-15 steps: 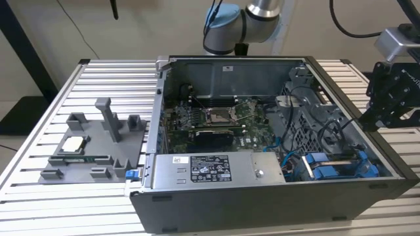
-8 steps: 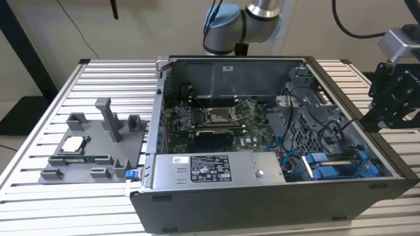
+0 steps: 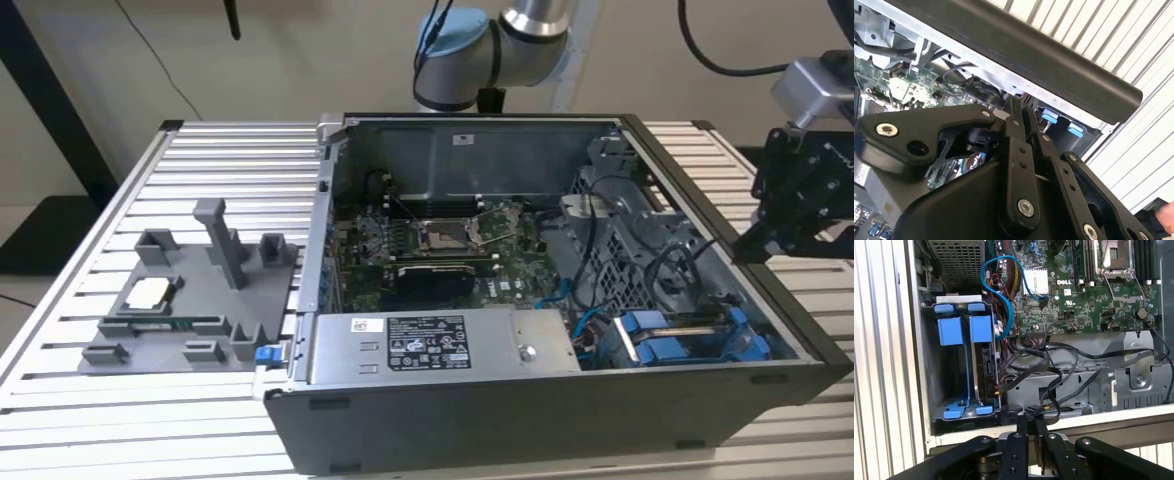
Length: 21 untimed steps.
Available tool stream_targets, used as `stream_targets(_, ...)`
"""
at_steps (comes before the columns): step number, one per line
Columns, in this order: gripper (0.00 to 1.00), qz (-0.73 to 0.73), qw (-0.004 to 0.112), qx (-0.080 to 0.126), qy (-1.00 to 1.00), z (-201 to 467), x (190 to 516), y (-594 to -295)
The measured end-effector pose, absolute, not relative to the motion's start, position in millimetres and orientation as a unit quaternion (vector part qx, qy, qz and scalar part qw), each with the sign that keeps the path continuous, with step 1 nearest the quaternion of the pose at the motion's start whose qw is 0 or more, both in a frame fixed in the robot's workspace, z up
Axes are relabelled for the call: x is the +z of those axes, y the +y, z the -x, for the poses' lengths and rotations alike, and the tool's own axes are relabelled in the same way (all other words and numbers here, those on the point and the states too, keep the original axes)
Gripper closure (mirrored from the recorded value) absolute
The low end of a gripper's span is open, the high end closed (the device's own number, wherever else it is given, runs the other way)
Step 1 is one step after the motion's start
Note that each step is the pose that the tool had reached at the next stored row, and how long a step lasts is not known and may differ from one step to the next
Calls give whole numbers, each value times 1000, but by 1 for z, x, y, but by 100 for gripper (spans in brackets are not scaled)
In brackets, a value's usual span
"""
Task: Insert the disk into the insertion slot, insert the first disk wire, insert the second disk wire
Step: 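Insert the second disk wire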
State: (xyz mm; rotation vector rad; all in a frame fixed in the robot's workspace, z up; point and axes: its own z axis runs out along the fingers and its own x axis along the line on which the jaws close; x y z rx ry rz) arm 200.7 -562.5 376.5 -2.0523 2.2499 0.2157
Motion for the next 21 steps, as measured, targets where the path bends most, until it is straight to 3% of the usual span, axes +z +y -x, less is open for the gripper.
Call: stream_targets(21, 84, 671, 45, 71, 737, -188, 376, -563)
